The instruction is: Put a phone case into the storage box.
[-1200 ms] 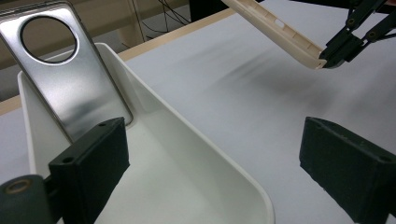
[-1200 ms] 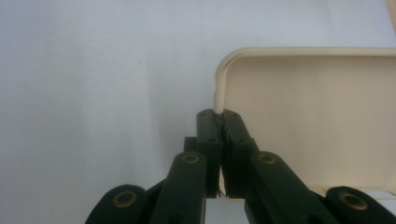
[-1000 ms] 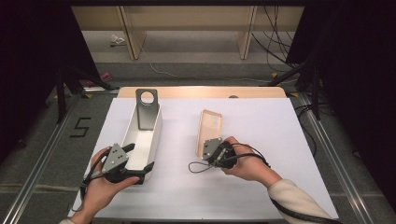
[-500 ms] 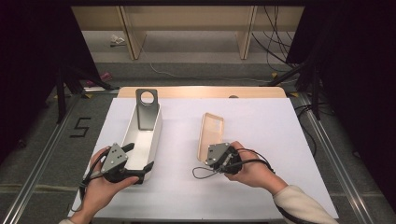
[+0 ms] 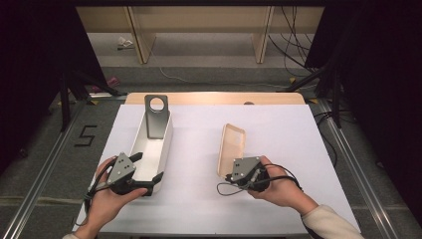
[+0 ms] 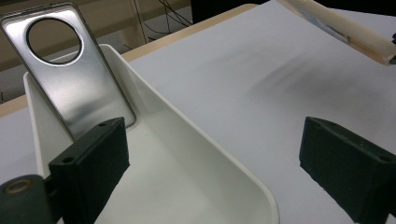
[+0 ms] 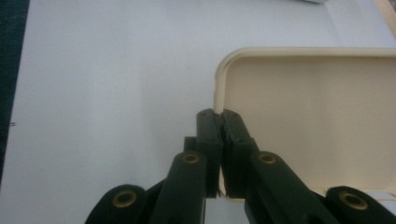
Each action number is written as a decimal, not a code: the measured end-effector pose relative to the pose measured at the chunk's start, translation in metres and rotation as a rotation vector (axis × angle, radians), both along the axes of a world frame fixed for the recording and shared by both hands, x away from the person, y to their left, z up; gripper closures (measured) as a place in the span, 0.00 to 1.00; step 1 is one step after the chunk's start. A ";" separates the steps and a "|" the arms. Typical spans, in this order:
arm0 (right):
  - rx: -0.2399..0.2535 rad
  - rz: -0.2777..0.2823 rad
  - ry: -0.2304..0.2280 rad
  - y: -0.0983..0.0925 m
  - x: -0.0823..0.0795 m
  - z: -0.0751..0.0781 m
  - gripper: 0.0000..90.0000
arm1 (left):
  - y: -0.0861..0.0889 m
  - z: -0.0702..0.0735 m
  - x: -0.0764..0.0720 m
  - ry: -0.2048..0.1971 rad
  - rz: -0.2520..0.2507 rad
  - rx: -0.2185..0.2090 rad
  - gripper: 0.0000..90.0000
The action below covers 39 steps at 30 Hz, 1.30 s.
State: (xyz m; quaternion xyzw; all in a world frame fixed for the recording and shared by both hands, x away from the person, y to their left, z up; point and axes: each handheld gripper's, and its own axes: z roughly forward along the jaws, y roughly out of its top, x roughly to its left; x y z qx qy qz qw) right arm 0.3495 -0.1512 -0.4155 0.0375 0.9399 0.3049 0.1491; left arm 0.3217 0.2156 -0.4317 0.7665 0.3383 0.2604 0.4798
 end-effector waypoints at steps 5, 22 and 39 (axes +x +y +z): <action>0.012 0.003 0.009 -0.004 -0.005 -0.001 0.98 | -0.001 0.001 -0.001 -0.005 0.005 -0.002 0.09; 0.022 0.018 -0.005 -0.002 -0.016 -0.001 0.98 | -0.056 0.033 0.015 0.085 -0.071 -0.094 0.15; 0.030 0.024 0.013 0.001 -0.022 0.002 0.98 | -0.134 0.059 0.071 0.201 -0.155 -0.086 0.27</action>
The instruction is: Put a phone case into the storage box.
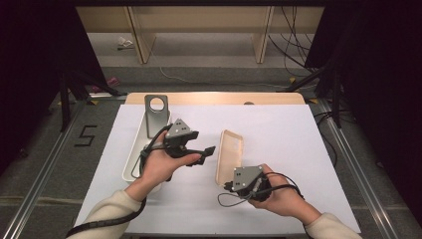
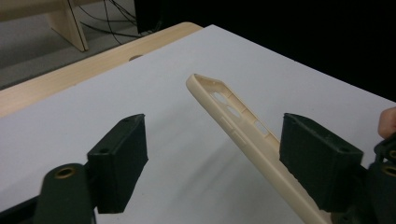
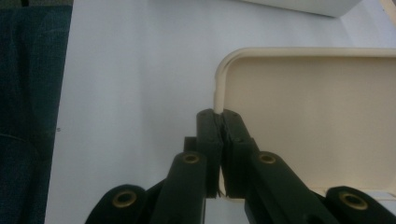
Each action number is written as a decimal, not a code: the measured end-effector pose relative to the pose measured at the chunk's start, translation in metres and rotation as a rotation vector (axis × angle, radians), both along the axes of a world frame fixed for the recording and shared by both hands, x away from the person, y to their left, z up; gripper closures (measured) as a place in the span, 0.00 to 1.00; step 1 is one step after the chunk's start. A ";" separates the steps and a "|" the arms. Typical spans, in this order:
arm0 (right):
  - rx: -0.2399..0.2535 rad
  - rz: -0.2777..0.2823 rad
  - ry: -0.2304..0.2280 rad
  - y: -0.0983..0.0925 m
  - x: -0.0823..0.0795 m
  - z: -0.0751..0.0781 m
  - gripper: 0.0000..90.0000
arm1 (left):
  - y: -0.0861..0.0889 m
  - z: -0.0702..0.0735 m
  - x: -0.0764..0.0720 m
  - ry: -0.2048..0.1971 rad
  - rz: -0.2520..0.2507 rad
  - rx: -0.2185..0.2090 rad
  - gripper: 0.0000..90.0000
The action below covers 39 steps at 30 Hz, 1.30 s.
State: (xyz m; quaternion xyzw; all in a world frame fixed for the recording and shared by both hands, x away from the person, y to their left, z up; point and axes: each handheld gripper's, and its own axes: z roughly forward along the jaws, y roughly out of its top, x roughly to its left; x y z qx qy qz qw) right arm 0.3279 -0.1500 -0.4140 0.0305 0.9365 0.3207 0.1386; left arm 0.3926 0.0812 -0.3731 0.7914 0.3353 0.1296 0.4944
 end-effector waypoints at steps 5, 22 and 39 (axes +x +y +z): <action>0.005 0.006 -0.014 0.001 0.000 0.001 0.98 | -0.016 -0.003 0.016 0.064 -0.018 0.011 0.32; 0.014 0.020 -0.043 0.004 -0.002 0.003 0.98 | -0.043 -0.009 0.045 0.189 0.030 0.048 0.55; -0.021 0.035 -0.045 0.007 -0.004 0.000 0.98 | -0.044 0.000 0.042 0.233 0.053 -0.051 0.83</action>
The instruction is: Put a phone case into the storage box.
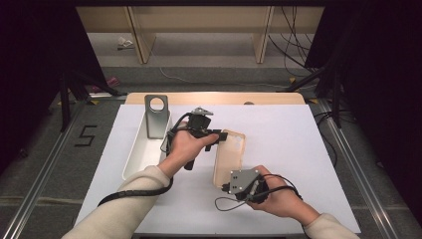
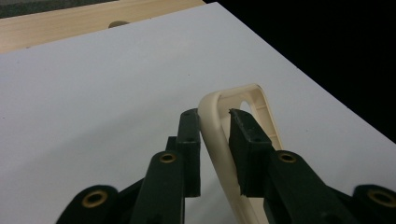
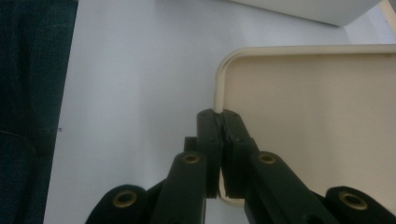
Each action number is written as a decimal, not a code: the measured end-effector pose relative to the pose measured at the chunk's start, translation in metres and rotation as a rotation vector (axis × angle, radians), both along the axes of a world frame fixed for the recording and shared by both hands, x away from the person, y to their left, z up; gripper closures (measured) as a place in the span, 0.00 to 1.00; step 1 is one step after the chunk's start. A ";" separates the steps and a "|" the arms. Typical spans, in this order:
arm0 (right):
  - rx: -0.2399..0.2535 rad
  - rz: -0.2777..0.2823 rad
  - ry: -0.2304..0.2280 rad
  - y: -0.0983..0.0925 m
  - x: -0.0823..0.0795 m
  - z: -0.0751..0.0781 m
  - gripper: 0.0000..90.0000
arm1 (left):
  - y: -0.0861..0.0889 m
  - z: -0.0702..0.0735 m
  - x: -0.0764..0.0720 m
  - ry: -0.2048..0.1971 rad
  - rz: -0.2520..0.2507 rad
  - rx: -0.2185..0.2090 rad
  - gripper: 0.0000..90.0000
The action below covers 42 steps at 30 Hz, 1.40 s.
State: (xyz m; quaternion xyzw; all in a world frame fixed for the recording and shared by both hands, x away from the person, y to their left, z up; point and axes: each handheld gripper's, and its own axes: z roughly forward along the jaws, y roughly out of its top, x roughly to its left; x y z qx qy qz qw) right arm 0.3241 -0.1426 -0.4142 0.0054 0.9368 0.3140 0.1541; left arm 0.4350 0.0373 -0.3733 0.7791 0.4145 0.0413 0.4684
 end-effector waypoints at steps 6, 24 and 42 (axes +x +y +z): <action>-0.015 -0.009 0.015 0.001 0.002 -0.003 0.98 | -0.003 0.005 -0.004 0.003 0.005 -0.049 0.89; 0.092 -0.161 0.010 -0.006 0.011 -0.001 0.50 | 0.012 0.012 -0.029 -0.193 -0.024 -0.044 0.91; 0.329 -0.393 0.087 -0.044 0.024 0.009 0.26 | 0.062 0.000 -0.049 -0.305 0.044 -0.114 0.91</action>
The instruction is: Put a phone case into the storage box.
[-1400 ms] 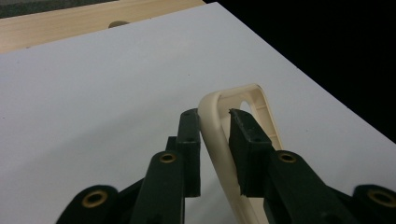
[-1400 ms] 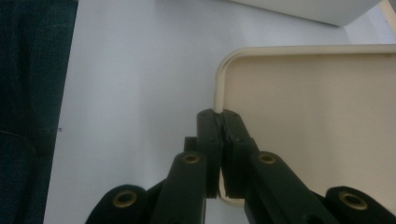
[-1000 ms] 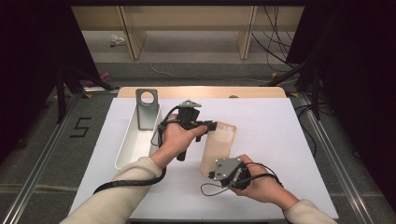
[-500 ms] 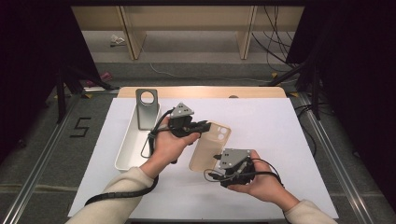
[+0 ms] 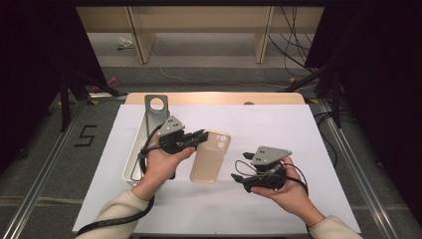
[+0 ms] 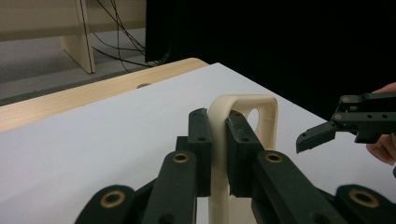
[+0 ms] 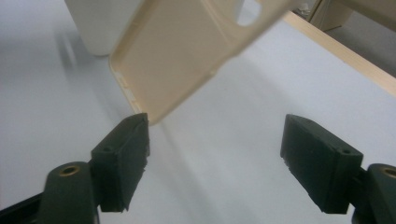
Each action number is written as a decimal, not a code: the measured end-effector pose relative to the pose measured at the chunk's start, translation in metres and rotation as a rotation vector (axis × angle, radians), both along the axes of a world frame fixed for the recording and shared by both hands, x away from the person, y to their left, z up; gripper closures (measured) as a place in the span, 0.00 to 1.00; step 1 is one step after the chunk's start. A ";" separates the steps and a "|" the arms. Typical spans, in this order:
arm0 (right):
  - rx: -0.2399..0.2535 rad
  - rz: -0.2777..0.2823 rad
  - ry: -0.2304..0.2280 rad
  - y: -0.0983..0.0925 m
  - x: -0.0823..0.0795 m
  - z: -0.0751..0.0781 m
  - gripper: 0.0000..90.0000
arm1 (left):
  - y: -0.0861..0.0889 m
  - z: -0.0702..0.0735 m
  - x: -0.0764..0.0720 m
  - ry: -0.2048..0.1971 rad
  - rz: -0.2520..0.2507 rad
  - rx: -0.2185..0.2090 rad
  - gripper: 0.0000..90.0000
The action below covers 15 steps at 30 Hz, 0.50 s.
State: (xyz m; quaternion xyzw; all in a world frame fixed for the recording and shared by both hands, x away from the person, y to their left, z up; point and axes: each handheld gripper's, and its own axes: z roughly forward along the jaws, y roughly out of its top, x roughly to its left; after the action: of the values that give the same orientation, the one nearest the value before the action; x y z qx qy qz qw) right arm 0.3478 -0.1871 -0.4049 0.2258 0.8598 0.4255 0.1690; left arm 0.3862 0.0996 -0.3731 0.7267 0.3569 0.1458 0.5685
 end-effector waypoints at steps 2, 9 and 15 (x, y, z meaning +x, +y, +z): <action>0.027 -0.021 0.012 -0.006 0.001 -0.002 0.24 | 0.004 -0.001 -0.002 -0.009 0.007 -0.003 0.91; 0.098 -0.082 0.037 -0.028 0.003 -0.004 0.20 | 0.015 0.001 -0.005 -0.042 0.022 -0.022 0.91; 0.133 -0.148 0.031 -0.045 0.002 -0.005 0.20 | 0.018 0.005 -0.006 -0.074 0.020 -0.012 0.91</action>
State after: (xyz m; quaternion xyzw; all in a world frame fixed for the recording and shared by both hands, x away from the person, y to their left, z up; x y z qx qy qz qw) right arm 0.3493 -0.2325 -0.4097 0.3060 0.8132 0.4644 0.1715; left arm 0.3799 0.1174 -0.3686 0.7137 0.3438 0.1761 0.5843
